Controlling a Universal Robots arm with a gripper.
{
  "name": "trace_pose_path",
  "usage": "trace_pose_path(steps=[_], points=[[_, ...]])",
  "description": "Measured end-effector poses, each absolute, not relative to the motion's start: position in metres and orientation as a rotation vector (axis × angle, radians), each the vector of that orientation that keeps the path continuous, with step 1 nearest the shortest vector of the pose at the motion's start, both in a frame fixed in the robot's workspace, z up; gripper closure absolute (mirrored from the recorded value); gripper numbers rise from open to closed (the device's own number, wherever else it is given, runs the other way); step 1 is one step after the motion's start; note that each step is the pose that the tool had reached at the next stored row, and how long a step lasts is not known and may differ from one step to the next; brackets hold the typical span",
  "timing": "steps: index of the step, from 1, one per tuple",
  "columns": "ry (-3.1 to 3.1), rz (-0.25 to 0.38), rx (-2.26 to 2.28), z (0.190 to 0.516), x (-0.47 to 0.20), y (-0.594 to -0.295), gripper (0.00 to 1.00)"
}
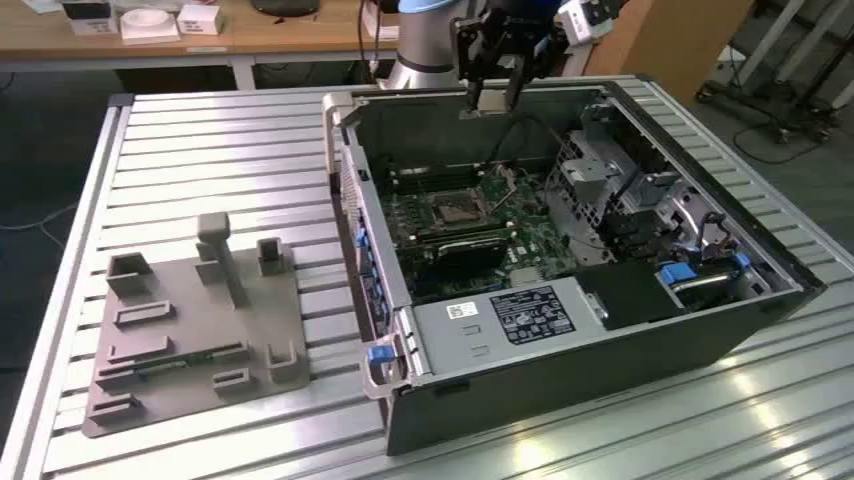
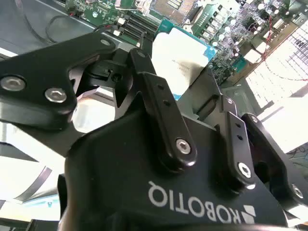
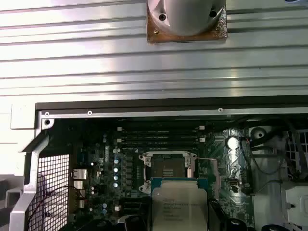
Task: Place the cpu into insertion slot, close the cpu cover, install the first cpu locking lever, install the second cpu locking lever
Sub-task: 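Place the cpu into insertion slot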
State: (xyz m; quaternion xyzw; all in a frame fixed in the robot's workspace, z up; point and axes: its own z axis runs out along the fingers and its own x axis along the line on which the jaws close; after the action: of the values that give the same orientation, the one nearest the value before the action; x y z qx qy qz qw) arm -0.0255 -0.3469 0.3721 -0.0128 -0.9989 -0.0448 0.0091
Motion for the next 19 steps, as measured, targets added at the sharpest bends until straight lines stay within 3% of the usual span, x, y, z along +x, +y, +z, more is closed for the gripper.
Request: trace_pose_path(steps=[19], points=[[-3.120,-0.140,-0.128,0.3703,-0.0255,-0.3468,0.46]])
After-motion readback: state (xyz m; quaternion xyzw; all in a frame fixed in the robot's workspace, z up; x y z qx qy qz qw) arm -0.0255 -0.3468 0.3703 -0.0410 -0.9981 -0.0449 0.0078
